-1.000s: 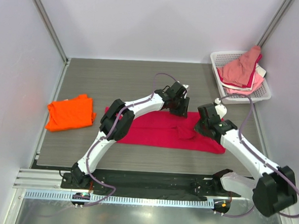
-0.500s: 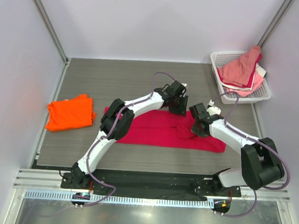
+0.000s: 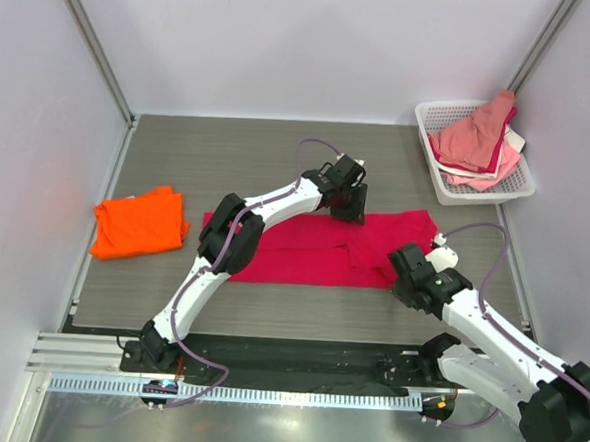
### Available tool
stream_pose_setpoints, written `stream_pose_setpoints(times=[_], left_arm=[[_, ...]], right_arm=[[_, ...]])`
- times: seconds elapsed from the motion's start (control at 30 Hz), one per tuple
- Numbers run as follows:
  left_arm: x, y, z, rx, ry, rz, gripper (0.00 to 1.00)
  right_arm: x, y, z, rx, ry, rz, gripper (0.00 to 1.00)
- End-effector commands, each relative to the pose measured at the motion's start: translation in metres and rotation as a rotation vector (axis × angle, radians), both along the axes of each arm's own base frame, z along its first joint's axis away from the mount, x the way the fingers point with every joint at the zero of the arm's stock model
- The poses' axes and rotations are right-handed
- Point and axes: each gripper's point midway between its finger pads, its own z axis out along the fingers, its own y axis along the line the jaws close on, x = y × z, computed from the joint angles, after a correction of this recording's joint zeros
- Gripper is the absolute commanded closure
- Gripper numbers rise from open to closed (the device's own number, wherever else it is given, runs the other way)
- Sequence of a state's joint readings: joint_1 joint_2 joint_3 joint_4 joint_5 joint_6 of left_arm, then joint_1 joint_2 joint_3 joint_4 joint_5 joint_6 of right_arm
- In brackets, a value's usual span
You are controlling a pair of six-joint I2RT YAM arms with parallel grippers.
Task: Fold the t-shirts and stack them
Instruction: Fold the tshirt
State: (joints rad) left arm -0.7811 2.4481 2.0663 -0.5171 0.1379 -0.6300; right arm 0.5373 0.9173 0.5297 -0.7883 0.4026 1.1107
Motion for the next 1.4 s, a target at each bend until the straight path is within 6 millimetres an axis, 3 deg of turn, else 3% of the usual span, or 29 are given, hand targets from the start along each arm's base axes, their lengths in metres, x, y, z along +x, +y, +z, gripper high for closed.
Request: stream_pose_setpoints(times=[0.0,0.03,0.13,0.17,0.4,0.43,0.47,0.5,0.57,0.6,0.63,0.7,0.73,0.8,0.83,0.87,0.93,0.97,1.03,1.07,1.13,1.2,1.3,1.37], left_arm=[[0.000,0.037,-0.040,0.149,0.042,0.063,0.56],[0.000,0.040,-0.039,0.150,0.035,0.073,0.55],[0.013,0.052,-0.023,0.116,0.002,0.130,0.52],[0.016,0.057,-0.025,0.117,0.011,0.148,0.52],[0.034,0.095,-0.027,0.111,0.056,0.287,0.48],[0.035,0.095,-0.020,0.097,0.041,0.286,0.45],[0.035,0.095,-0.015,0.089,0.025,0.278,0.34],[0.033,0.092,0.005,0.049,0.005,0.256,0.29],[0.024,0.098,0.010,0.048,-0.017,0.235,0.14],[0.025,0.100,0.043,0.011,-0.073,0.238,0.11],[0.019,0.110,0.040,0.027,-0.083,0.244,0.10],[0.016,0.120,0.065,0.026,-0.140,0.257,0.06],[0.014,0.127,0.093,0.008,-0.186,0.270,0.05],[0.002,0.141,0.100,0.030,-0.184,0.286,0.05],[-0.005,0.147,0.121,0.010,-0.208,0.293,0.05],[-0.015,0.155,0.114,0.028,-0.195,0.293,0.05],[-0.025,0.165,0.122,0.028,-0.200,0.301,0.04],[-0.032,0.173,0.137,0.021,-0.225,0.311,0.04],[-0.049,0.191,0.128,0.067,-0.204,0.326,0.04],[-0.056,0.200,0.141,0.057,-0.226,0.340,0.04],[-0.071,0.227,0.127,0.143,-0.212,0.385,0.05],[-0.079,0.258,0.123,0.245,-0.224,0.459,0.05],[-0.105,0.289,0.101,0.380,-0.151,0.489,0.07],[-0.123,0.299,0.079,0.418,-0.101,0.480,0.08]], right_arm=[[0.006,-0.008,0.014,-0.016,-0.067,-0.050,0.80],[0.010,-0.007,0.021,-0.013,-0.089,-0.050,0.78],[0.021,-0.012,0.030,-0.048,-0.127,-0.077,0.38],[0.023,-0.012,0.032,-0.053,-0.133,-0.083,0.34],[0.052,0.004,0.026,-0.013,-0.210,-0.070,0.25],[0.059,0.010,0.025,0.009,-0.237,-0.062,0.25],[0.062,0.013,0.020,0.008,-0.229,-0.057,0.25],[0.065,0.016,0.018,0.017,-0.230,-0.047,0.24],[0.076,0.023,0.020,0.028,-0.256,-0.033,0.24],[0.079,0.022,0.014,0.006,-0.238,-0.032,0.24],[0.088,0.028,0.018,0.027,-0.264,-0.024,0.22],[0.095,0.030,0.011,0.030,-0.246,-0.008,0.22],[0.103,0.037,0.011,0.064,-0.254,0.005,0.22],[0.111,0.040,0.009,0.083,-0.251,0.014,0.22],[0.118,0.037,0.004,0.078,-0.242,0.003,0.23],[0.122,0.037,0.003,0.090,-0.238,0.006,0.23],[0.132,0.033,-0.001,0.097,-0.237,-0.009,0.24],[0.133,0.033,-0.005,0.112,-0.229,-0.009,0.25],[0.143,0.030,-0.005,0.124,-0.242,-0.028,0.26],[0.144,0.029,-0.012,0.124,-0.225,-0.028,0.27],[0.154,0.031,-0.012,0.132,-0.233,-0.025,0.33],[0.159,0.031,-0.024,0.125,-0.199,-0.016,0.39],[0.183,0.039,-0.028,0.143,-0.199,-0.010,0.65],[0.201,0.042,-0.031,0.159,-0.195,-0.006,0.74]])
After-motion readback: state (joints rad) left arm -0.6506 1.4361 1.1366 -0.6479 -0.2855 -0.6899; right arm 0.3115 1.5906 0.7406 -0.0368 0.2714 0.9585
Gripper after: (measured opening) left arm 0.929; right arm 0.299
